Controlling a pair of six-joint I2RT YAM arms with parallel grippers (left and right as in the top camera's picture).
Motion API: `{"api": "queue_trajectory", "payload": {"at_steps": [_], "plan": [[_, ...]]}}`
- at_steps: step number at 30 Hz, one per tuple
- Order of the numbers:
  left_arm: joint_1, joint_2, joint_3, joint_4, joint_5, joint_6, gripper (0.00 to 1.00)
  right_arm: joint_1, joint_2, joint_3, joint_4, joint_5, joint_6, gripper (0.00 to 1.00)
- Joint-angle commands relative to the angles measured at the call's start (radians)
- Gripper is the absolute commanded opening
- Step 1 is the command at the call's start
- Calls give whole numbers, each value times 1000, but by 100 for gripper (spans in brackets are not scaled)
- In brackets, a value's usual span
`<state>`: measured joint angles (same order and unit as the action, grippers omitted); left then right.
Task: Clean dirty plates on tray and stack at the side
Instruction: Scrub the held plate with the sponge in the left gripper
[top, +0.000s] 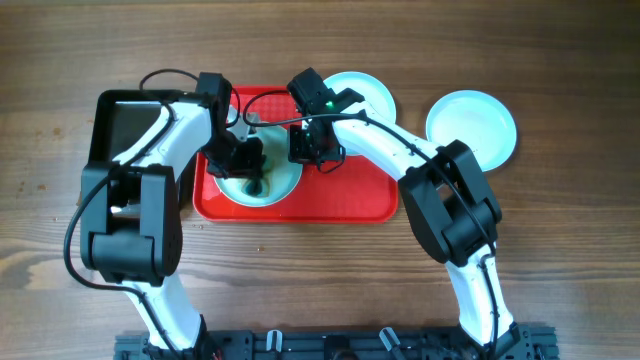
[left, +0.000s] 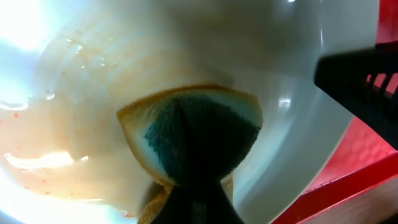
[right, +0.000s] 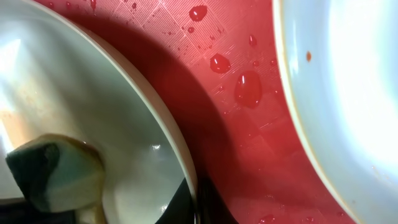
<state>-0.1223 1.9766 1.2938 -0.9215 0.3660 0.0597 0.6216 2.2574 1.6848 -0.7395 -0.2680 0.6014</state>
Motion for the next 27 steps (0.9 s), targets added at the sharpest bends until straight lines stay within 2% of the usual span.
{"api": "queue_trajectory", "payload": {"at_steps": [1, 4, 6, 16, 19, 27], "plan": [[21, 23, -21, 41, -124, -100, 4, 6, 30, 8, 6, 8, 2, 4], [41, 23, -21, 101, -375, -298, 4, 6, 30, 8, 6, 8, 2, 4], [47, 23, -21, 154, -482, -360, 4, 6, 30, 8, 6, 8, 1, 4], [-14, 23, -21, 437, -644, -360, 4, 6, 30, 8, 10, 8, 0, 4], [-46, 23, -21, 435, -575, -343, 4, 6, 30, 8, 10, 8, 0, 4], [-42, 23, -21, 263, 6, -243, 4, 6, 30, 8, 9, 8, -4, 4]]}}
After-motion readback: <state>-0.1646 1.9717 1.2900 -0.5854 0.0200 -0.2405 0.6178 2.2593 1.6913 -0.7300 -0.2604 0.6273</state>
